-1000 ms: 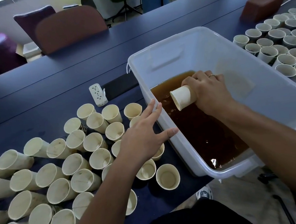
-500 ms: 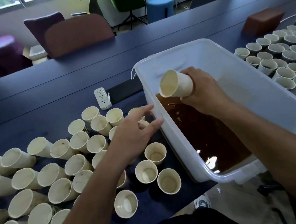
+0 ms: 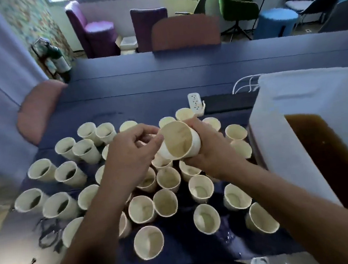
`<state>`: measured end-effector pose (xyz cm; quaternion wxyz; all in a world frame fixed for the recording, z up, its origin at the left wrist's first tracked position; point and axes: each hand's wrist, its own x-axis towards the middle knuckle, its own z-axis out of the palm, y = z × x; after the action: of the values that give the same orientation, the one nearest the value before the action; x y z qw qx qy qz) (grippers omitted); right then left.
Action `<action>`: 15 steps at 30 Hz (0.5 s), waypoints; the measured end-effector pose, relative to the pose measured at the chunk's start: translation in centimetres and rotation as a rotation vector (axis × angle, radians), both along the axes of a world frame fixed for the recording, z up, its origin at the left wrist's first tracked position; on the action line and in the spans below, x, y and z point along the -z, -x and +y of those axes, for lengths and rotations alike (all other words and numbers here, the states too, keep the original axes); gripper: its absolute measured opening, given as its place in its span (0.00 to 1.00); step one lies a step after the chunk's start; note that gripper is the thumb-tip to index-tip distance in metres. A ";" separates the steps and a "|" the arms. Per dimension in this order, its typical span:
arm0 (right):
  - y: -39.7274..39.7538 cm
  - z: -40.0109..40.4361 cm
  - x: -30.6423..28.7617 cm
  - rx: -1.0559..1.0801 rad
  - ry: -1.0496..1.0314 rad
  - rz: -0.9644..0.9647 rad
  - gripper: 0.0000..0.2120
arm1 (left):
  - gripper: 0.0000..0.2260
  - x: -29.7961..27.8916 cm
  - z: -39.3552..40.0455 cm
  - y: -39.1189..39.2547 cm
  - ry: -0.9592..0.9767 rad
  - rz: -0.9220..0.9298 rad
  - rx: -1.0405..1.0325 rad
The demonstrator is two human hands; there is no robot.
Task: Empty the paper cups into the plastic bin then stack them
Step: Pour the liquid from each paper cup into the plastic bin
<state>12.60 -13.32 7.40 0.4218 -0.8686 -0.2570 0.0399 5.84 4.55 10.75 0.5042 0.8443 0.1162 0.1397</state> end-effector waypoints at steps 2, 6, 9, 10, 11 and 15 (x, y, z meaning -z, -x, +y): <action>1.1 3.3 0.9 -0.078 0.017 0.029 0.33 | 0.06 1.0 2.8 2.1 -0.007 0.024 -0.053; 3.0 9.6 3.1 -0.267 0.185 0.038 0.37 | 0.08 2.7 8.0 6.9 -0.024 0.076 -0.202; 4.1 13.1 4.7 -0.391 0.243 0.047 0.37 | 0.04 3.1 11.2 10.6 -0.013 0.111 -0.322; 4.4 14.2 5.1 -0.411 0.255 0.033 0.36 | 0.03 3.2 12.3 11.9 -0.009 0.119 -0.371; 4.4 15.1 5.4 -0.412 0.261 0.029 0.34 | 0.04 3.3 13.4 13.1 -0.007 0.121 -0.415; 4.7 19.4 6.4 -0.426 0.240 0.062 0.21 | 0.12 4.5 16.8 17.9 -0.021 0.122 -0.603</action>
<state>7.93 6.07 1.05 0.3055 -0.8369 -0.4149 0.1848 -12.10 21.39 6.27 0.4235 0.7837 0.3901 0.2330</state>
